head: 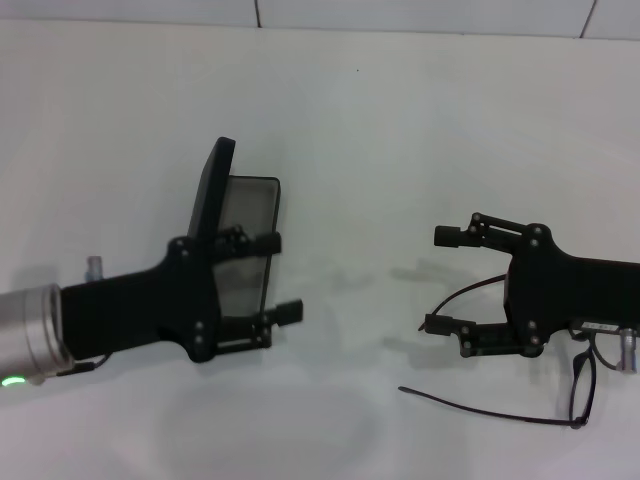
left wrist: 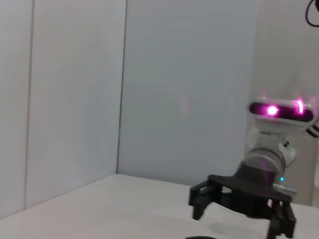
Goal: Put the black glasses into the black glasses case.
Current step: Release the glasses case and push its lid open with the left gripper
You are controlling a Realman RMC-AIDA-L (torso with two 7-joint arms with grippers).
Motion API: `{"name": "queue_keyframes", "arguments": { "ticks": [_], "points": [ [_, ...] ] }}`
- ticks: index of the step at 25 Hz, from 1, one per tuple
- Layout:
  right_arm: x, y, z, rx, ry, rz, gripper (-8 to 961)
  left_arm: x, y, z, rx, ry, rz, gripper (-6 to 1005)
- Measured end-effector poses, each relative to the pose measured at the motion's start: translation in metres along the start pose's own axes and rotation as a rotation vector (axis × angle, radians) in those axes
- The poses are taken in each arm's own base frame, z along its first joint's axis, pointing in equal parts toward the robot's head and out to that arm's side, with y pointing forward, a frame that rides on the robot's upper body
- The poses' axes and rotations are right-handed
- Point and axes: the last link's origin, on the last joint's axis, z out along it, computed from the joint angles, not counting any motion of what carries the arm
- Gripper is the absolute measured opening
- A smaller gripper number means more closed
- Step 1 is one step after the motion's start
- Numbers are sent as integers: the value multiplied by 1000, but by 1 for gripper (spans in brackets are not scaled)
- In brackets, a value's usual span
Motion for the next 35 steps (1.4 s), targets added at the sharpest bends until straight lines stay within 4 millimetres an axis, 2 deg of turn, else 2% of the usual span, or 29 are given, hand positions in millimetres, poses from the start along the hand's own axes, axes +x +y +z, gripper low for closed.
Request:
{"name": "queue_keyframes", "arguments": {
  "ticks": [5, 9, 13, 16, 25, 35],
  "points": [
    [0, 0, 0, -1, -2, 0, 843, 8, -11, -8, 61, 30, -86, 766],
    [0, 1, 0, -1, -2, 1, 842, 20, -28, -15, 108, 5, -187, 765],
    [1, 1, -1, 1, -1, 3, 842, 34, -46, -23, 173, -83, -284, 765],
    [2, 3, -4, 7, 3, 5, 842, 36, -59, -25, 241, -200, -391, 765],
    [4, 5, -8, 15, 7, -5, 842, 44, -70, -17, 344, -347, -447, 764],
    [4, 5, -8, 18, 10, -3, 842, 47, -81, 4, 353, -447, -508, 763]
  ]
}}
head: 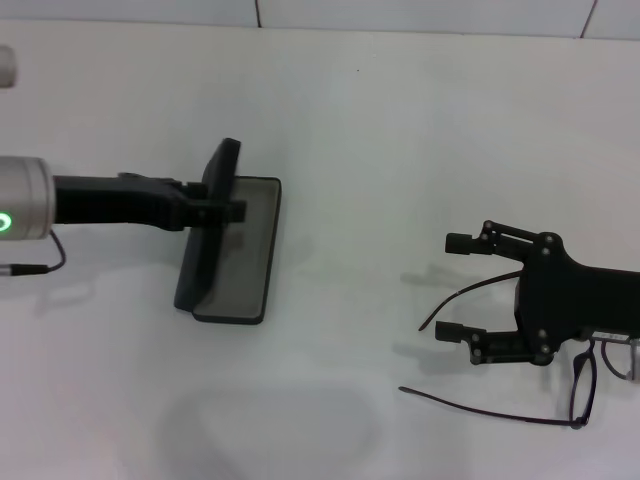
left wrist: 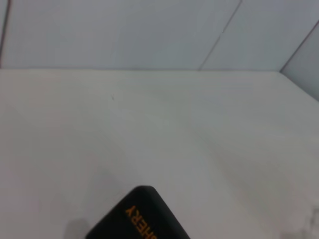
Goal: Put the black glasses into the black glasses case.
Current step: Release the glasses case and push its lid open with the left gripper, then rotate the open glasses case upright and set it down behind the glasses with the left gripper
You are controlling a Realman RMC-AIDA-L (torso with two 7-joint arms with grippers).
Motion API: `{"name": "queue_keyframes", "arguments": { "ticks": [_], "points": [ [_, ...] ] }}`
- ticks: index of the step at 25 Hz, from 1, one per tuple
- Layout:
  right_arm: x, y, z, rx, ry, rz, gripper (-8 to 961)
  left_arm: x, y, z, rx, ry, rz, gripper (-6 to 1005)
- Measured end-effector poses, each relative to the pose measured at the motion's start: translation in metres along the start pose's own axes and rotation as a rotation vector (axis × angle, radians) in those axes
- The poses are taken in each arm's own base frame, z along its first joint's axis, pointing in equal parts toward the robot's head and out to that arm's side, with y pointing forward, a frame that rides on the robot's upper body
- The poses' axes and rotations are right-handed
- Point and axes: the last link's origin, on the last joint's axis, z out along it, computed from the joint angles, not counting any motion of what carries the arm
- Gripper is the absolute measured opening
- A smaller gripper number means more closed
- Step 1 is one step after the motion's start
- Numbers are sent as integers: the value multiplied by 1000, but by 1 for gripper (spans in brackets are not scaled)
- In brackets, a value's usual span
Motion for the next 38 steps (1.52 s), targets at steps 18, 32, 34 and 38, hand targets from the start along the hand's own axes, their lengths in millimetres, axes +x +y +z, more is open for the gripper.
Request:
{"name": "queue_keyframes", "arguments": {
  "ticks": [18, 32, 34, 38],
  "points": [
    [2, 2, -4, 17, 1, 7, 841, 25, -1, 23, 159, -138, 16, 762],
    [2, 2, -5, 14, 1, 3, 841, 27, -1, 22, 168, -143, 35, 258],
    [0, 1, -5, 13, -2, -2, 841, 27, -1, 22, 167, -145, 37, 214],
    [-1, 3, -6, 8, -10, -11, 841, 27, -1, 23, 164, -144, 48, 212]
  ]
}}
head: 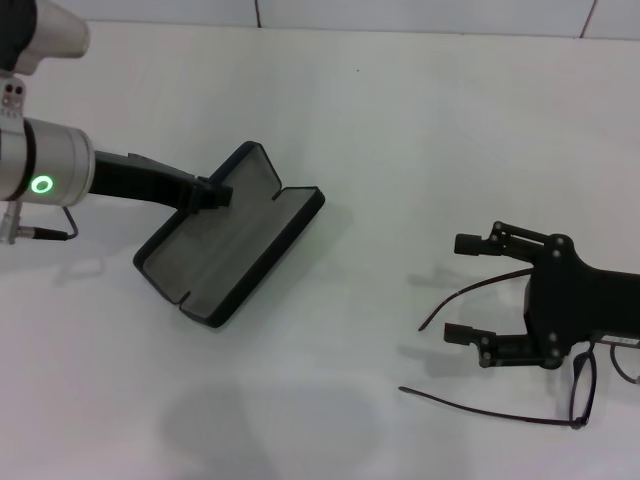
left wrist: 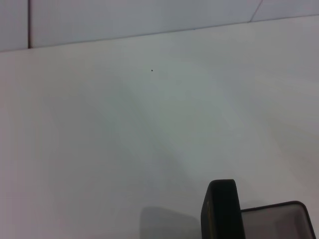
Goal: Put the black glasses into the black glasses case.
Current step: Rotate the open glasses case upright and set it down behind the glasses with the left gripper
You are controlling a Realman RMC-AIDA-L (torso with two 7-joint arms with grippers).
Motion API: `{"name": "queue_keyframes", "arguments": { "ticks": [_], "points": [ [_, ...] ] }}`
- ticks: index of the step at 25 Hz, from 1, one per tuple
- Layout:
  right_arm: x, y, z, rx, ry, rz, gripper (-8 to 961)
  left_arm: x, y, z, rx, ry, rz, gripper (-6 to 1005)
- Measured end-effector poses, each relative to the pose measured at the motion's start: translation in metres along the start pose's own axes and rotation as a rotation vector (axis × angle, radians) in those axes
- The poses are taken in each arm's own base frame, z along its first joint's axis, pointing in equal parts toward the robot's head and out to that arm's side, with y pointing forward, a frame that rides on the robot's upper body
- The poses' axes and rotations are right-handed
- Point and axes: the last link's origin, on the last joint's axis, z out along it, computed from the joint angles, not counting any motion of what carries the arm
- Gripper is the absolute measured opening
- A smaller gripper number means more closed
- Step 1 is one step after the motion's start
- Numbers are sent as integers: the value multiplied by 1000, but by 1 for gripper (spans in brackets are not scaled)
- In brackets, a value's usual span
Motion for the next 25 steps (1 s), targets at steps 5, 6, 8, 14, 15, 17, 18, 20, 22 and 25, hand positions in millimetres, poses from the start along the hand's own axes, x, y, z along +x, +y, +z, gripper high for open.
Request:
{"name": "queue_keyframes", "arguments": {
  "ticks": [5, 6, 8, 14, 15, 17, 18, 20, 22, 25],
  "points": [
    [0, 1, -1, 0, -1, -16, 841, 6, 5, 1, -29, 35, 34, 210],
    [0, 1, -1, 0, -1, -16, 841, 10, 6, 2, -37, 46, 44, 209],
    [0, 1, -1, -2, -1, -18, 840, 19, 10, 4, -57, 67, 82, 215],
    [2, 5, 1, -13, 0, -42, 840, 59, 24, 18, -73, 73, 293, 232],
    [3, 6, 1, -14, 0, -44, 840, 67, 28, 22, -67, 69, 339, 234],
    [3, 7, 1, -16, 0, -47, 840, 82, 36, 29, -57, 57, 442, 240],
    [4, 8, 1, -19, 0, -46, 840, 87, 42, 34, -53, 47, 503, 243],
    [5, 10, 2, -24, 1, -39, 840, 96, 53, 43, -38, 23, 628, 248],
    [6, 13, 1, -20, 0, -30, 840, 104, 67, 56, -8, -10, 770, 254],
    [9, 17, -3, -10, 1, -29, 840, 109, 89, 71, -2, -45, 912, 262]
  ]
}}
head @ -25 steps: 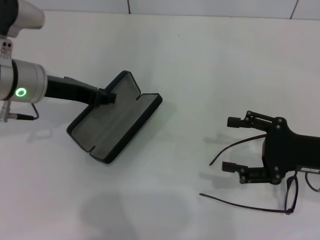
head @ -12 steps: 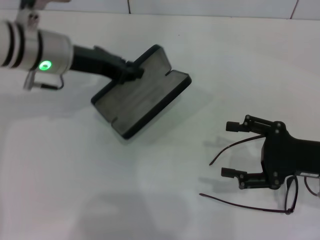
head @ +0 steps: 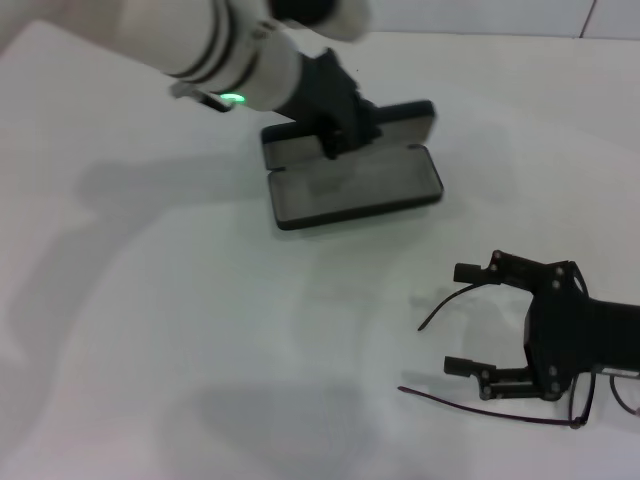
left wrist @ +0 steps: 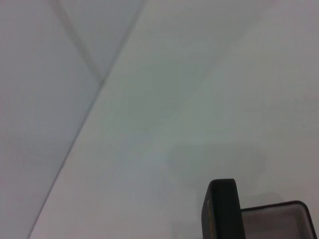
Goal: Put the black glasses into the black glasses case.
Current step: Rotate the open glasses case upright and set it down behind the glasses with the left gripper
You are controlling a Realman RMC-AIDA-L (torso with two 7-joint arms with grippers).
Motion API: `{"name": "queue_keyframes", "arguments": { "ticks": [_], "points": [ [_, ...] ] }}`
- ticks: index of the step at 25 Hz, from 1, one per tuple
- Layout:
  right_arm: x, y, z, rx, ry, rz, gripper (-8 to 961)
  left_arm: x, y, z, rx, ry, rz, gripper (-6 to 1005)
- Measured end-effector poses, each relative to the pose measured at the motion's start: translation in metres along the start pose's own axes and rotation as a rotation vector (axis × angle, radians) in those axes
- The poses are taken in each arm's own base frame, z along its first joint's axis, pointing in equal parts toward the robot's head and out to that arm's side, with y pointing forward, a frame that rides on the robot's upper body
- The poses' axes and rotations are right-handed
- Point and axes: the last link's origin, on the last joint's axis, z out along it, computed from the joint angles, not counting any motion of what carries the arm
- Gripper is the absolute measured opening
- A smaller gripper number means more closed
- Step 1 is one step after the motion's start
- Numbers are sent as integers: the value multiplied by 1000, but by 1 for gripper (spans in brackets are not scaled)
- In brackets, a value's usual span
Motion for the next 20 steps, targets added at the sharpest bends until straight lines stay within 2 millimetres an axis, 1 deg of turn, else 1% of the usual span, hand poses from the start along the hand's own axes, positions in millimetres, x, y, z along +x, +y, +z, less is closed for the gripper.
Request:
{"name": "queue_keyframes", "arguments": {
  "ticks": [4, 7, 13, 16, 20],
  "points": [
    [2, 4, 0, 6, -4, 9, 840, 19, 9, 8, -34, 4, 106, 274],
    [2, 5, 0, 9, -7, 7, 840, 25, 18, 13, -60, -5, 152, 282],
    [3, 5, 0, 7, -7, 4, 840, 23, 27, 17, -96, -14, 160, 299],
    [2, 4, 1, 6, -6, 2, 840, 20, 28, 17, -98, -13, 146, 307],
    [1, 2, 3, 0, -8, -3, 839, 23, 29, 18, -103, -14, 147, 319]
  ]
}}
